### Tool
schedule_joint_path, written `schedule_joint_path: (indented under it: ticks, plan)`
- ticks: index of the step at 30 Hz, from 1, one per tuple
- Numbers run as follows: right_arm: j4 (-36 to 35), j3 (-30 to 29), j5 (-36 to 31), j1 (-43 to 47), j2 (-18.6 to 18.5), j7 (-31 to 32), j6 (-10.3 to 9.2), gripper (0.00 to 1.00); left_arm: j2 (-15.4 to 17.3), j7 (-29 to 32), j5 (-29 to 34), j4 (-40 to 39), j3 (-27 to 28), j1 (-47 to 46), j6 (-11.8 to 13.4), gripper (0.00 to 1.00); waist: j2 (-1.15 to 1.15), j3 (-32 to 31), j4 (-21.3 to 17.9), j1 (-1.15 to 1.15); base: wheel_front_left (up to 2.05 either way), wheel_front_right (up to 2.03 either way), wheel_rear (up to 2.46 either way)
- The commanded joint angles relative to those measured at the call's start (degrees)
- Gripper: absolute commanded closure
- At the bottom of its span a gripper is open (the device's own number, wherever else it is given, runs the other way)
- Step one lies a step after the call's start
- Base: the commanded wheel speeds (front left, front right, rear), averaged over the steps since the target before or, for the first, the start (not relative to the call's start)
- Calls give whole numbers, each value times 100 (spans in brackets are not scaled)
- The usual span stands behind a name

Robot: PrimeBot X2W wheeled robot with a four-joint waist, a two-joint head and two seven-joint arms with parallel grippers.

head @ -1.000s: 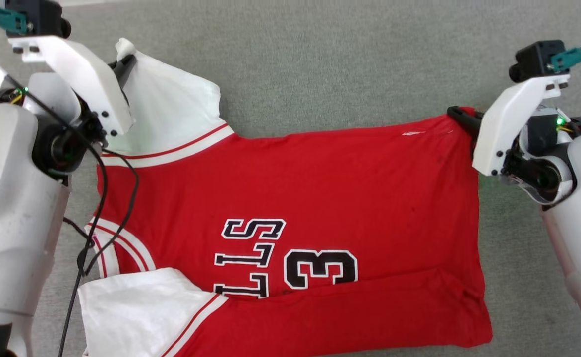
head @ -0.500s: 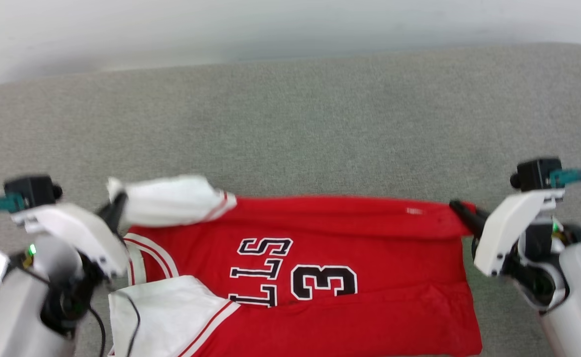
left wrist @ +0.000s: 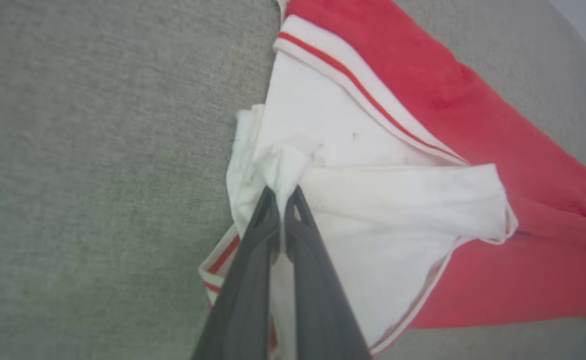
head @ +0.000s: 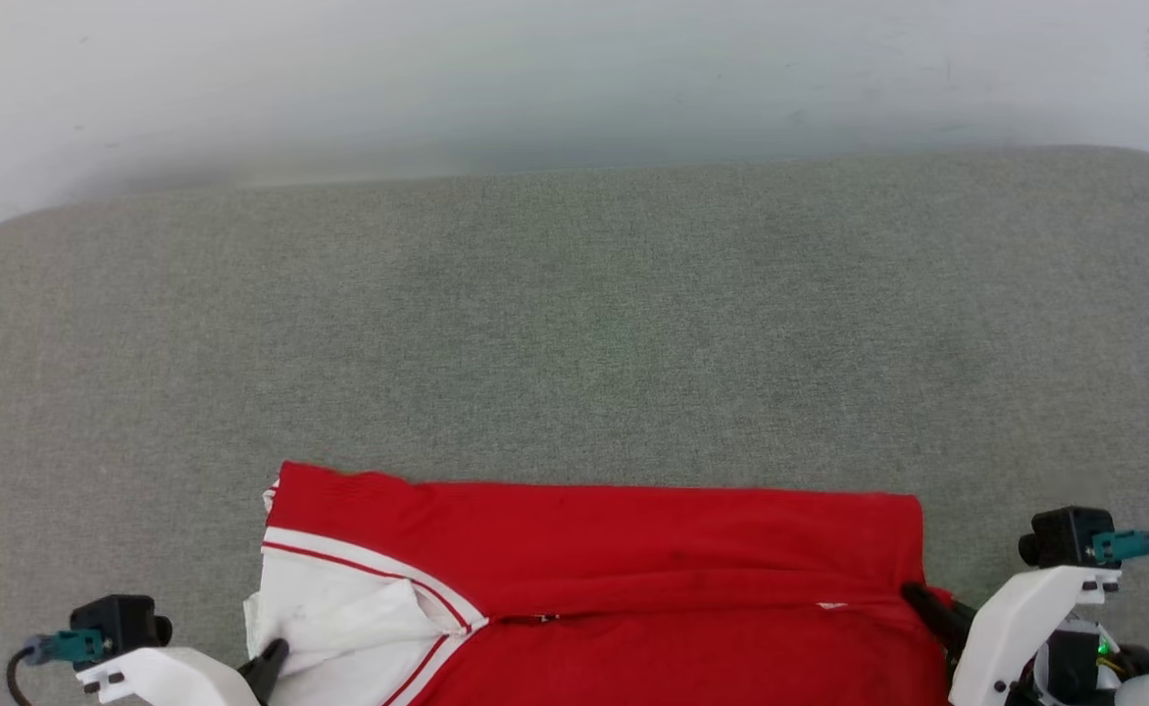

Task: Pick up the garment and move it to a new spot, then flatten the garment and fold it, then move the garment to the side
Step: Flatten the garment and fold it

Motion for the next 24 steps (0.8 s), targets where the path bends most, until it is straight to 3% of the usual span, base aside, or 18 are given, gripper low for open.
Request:
schedule_joint_path:
  ticks: [1,2,3,9,12,24]
  plan:
    - [-22,-68,-18,142,88,-34,-2,51,-49,-15,16,32,-44,86,28,73,0,-9,-1,1,0,0,0]
    - [-52,-84,-64,190,132,-78,-2,0,-75,-74,41,42,-48,82,22,13,0,-15,-4,1,0,0,0]
    - [-74,-94,-79,259,195,-97,-2,0,-111,-149,63,62,-49,72,15,0,0,-26,-4,1,0,0,0]
    - [-526,-270,-268,384,339,-528,-1,0,-251,-910,385,-52,38,-74,-50,0,0,-161,-38,1,0,0,0]
    - [-793,-398,-361,306,254,-430,-1,0,-224,-1308,668,-230,66,-171,-21,0,0,-239,-68,1,0,0,0]
    - [-1283,-1048,-778,409,72,1113,-1,0,-326,-2626,1986,-932,-168,-474,288,0,0,-266,119,1,0,0,0]
